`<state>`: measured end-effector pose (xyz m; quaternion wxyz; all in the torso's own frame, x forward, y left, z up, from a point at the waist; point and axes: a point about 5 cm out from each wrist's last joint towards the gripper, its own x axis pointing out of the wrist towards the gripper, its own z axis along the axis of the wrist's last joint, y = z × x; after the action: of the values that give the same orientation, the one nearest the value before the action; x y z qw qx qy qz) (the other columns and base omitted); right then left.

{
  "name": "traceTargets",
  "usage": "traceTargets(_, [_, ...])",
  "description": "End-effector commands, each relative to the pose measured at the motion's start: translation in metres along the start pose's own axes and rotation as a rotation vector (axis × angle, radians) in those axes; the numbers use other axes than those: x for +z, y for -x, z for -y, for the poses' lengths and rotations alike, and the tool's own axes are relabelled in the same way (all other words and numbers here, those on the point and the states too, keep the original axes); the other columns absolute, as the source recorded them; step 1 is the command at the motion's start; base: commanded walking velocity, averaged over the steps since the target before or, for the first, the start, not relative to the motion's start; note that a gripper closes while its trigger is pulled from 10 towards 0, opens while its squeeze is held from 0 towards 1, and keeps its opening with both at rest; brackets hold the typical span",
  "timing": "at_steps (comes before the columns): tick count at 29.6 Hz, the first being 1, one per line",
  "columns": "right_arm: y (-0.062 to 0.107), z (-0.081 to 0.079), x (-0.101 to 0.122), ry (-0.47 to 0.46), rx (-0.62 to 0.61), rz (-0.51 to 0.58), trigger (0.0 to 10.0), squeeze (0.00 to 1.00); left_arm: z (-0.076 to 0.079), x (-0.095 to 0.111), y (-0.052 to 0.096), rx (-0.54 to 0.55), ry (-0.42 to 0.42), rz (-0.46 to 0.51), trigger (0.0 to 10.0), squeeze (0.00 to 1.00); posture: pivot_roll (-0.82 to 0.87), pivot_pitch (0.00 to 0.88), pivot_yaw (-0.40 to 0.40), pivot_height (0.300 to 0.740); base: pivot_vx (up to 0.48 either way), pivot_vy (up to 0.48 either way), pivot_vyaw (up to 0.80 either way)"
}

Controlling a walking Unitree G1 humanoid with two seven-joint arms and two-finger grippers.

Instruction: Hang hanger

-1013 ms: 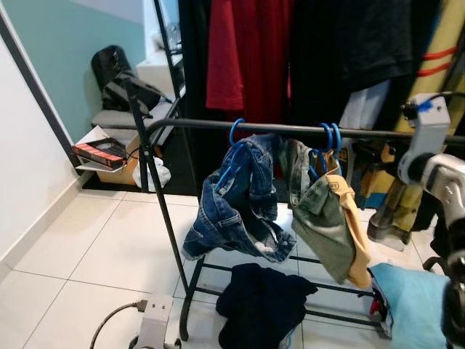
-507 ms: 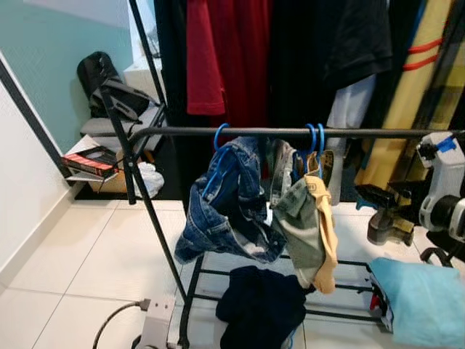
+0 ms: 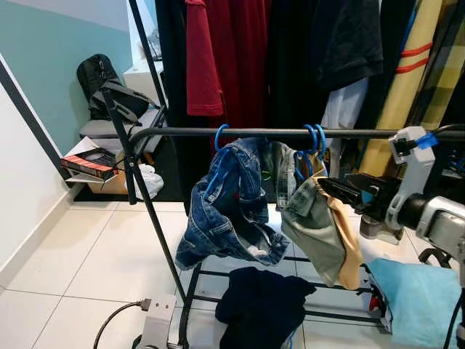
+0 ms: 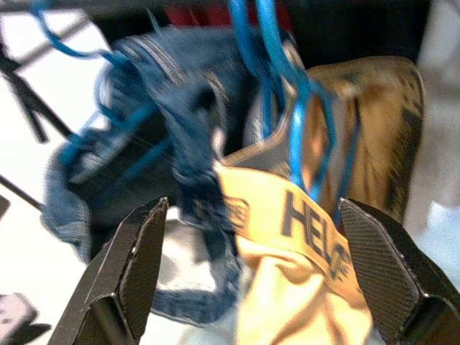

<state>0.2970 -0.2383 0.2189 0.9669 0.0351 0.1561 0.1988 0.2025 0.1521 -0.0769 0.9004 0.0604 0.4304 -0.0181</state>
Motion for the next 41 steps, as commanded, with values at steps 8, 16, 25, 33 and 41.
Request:
traceTargets(8, [-0.003, 0.013, -0.002, 0.085, -0.194, -0.038, 10.0, 0.0, -0.005, 0.001, 0.0, 0.009, -0.013, -0.005, 10.0, 0.0, -0.13, 0.0, 0.083, 0.74, 0.0, 0.0, 0.0])
traceTargets(16, [0.003, 0.021, 0.004, 0.08, -0.247, -0.013, 10.0, 0.0, -0.005, 0.001, 0.0, 0.009, -0.013, -0.005, 10.0, 0.0, -0.13, 0.0, 0.083, 0.74, 0.0, 0.0, 0.0])
traceTargets(25, [0.001, 0.022, -0.037, 0.054, -0.254, -0.24, 10.0, 0.0, -0.005, 0.001, 0.0, 0.011, -0.011, -0.004, 10.0, 0.0, -0.13, 0.0, 0.081, 0.74, 0.0, 0.0, 0.0])
traceTargets(33, [0.005, 0.035, -0.036, 0.09, -0.334, -0.223, 0.0, 0.0, -0.006, 0.001, 0.0, 0.012, -0.012, -0.003, 10.0, 0.0, -0.13, 0.0, 0.082, 0.74, 0.0, 0.0, 0.0])
traceTargets(41, [0.004, 0.036, -0.024, 0.128, -0.352, -0.147, 0.0, 0.0, -0.006, 0.001, 0.0, 0.012, -0.014, -0.003, 10.0, 0.0, -0.13, 0.0, 0.083, 0.74, 0.0, 0.0, 0.0])
